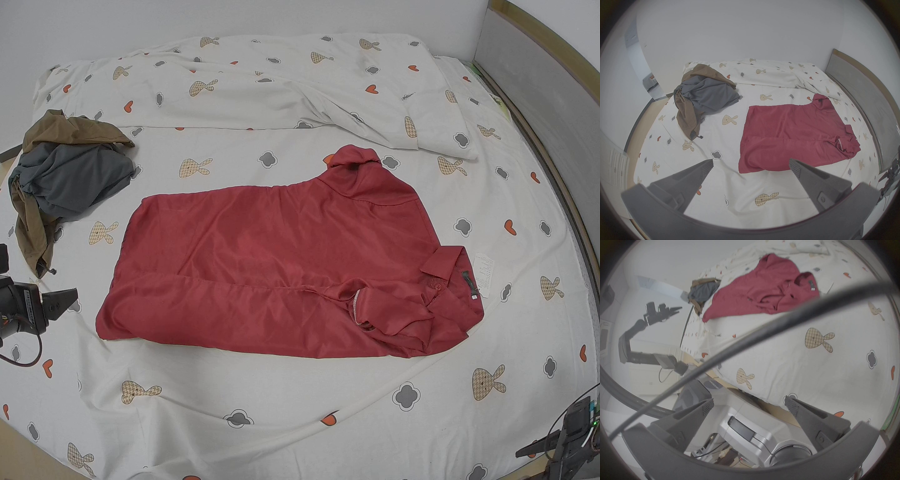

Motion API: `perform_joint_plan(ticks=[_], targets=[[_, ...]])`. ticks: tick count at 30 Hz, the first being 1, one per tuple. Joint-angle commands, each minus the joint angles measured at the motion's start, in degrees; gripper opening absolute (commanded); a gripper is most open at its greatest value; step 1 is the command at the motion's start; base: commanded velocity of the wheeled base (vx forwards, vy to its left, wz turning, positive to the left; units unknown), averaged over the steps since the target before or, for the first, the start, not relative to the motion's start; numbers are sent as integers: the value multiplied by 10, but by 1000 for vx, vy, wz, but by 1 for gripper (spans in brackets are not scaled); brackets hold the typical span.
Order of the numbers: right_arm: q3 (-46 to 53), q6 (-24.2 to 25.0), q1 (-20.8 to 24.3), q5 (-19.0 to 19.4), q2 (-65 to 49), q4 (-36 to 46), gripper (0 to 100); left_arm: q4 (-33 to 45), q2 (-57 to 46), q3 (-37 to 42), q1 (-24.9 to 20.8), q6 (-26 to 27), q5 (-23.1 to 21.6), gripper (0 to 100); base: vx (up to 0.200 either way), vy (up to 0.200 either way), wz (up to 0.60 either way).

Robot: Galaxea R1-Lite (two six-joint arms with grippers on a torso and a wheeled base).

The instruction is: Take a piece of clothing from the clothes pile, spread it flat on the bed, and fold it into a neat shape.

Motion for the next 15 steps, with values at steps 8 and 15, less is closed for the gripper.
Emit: perform_joint_plan(ticks=[8, 15], targets=[[67, -24, 40, -27, 109, -75, 100, -1, -5, -4, 1, 0, 0, 100, 0, 0, 0], [100, -21, 103, -41, 165, -132, 100, -2, -6, -3, 2, 0, 0, 100, 0, 0, 0]])
